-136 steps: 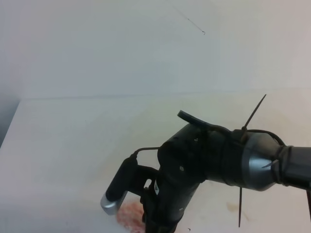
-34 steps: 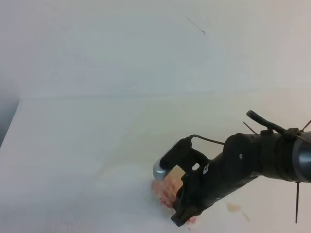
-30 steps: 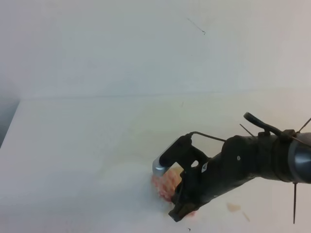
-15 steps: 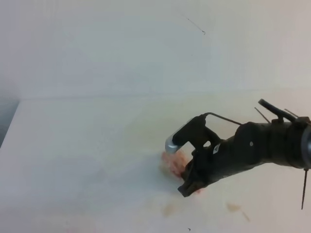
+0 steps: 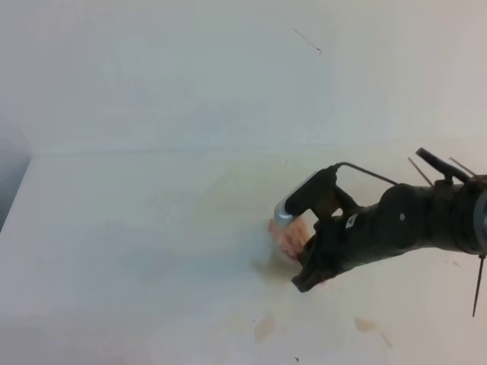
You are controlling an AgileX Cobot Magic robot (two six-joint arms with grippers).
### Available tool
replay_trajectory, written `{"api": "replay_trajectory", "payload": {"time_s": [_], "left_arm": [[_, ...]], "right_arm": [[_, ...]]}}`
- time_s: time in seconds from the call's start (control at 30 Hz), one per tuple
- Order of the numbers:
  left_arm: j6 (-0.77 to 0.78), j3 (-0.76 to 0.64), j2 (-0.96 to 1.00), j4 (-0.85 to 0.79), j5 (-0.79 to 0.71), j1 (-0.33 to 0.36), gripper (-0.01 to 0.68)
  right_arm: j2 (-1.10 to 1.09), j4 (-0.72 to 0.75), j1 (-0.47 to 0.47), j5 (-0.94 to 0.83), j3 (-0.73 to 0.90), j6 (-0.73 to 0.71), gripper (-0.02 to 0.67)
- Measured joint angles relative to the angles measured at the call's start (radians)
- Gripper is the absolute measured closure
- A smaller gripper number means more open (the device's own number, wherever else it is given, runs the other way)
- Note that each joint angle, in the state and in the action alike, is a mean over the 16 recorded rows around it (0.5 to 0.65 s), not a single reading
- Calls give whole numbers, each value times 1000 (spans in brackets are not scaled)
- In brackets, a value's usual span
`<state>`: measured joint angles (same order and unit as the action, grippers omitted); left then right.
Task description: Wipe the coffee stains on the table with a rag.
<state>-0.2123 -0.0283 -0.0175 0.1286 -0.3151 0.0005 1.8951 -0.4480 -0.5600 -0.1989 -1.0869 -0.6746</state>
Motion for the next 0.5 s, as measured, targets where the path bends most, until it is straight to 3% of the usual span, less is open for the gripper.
{"api": "replay_trajectory", "payload": {"time_s": [0.5], "left_arm": [[0,3,2,0,-1,0,673]], "right_arm": [[82,-65,-6,-108,-61,-6,652]]}}
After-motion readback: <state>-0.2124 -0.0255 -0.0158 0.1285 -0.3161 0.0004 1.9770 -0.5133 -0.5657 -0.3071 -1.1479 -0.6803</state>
